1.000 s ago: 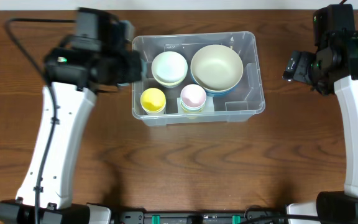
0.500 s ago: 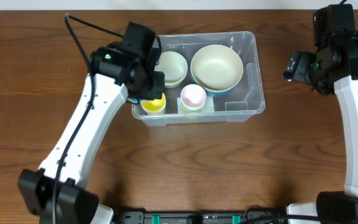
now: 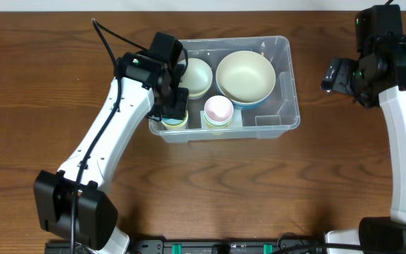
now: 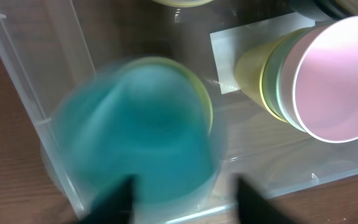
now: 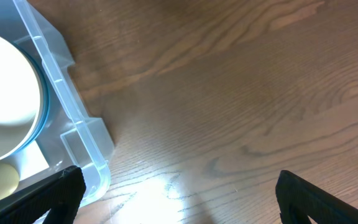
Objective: Pack container
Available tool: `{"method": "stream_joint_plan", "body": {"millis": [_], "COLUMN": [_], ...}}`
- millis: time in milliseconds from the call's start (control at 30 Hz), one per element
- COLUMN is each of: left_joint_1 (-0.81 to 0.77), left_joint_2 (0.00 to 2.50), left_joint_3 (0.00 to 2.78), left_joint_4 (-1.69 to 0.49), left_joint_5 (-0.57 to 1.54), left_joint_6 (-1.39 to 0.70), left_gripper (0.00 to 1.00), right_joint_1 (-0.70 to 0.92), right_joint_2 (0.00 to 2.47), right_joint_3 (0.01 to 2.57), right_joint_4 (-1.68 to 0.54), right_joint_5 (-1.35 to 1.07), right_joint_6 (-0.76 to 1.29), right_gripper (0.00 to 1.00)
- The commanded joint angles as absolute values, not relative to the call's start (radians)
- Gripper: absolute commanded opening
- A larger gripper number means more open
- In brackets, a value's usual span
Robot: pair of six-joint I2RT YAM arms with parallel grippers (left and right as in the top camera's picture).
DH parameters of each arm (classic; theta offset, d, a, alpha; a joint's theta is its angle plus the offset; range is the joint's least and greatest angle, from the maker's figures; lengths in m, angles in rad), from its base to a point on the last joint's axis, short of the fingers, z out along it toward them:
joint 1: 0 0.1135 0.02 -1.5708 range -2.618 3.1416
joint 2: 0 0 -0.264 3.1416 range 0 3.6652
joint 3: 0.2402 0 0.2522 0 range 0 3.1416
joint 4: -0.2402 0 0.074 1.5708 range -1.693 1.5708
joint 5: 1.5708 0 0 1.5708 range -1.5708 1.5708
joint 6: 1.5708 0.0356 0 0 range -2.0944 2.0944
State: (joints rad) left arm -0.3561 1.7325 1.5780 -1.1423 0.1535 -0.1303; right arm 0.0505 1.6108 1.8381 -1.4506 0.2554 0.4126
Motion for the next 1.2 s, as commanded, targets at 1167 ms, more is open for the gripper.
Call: {"method": "stream_joint_plan", "body": {"millis": [1167], "left_joint_1": [-0.353], "left_joint_2": [0.887], "left_joint_3": [1.614], "left_joint_4": [-1.394], "left_joint_5": [0.113], "left_joint_6": [-0.089], "left_gripper": [0.98], "right_joint_1": [0.046], "right_joint_2": [1.609], "right_joint_3": [1.842], "right_joint_4": [-1.452], "right_joint_5": [0.269], "right_joint_6": [0.410], "right_gripper": [0.99]}}
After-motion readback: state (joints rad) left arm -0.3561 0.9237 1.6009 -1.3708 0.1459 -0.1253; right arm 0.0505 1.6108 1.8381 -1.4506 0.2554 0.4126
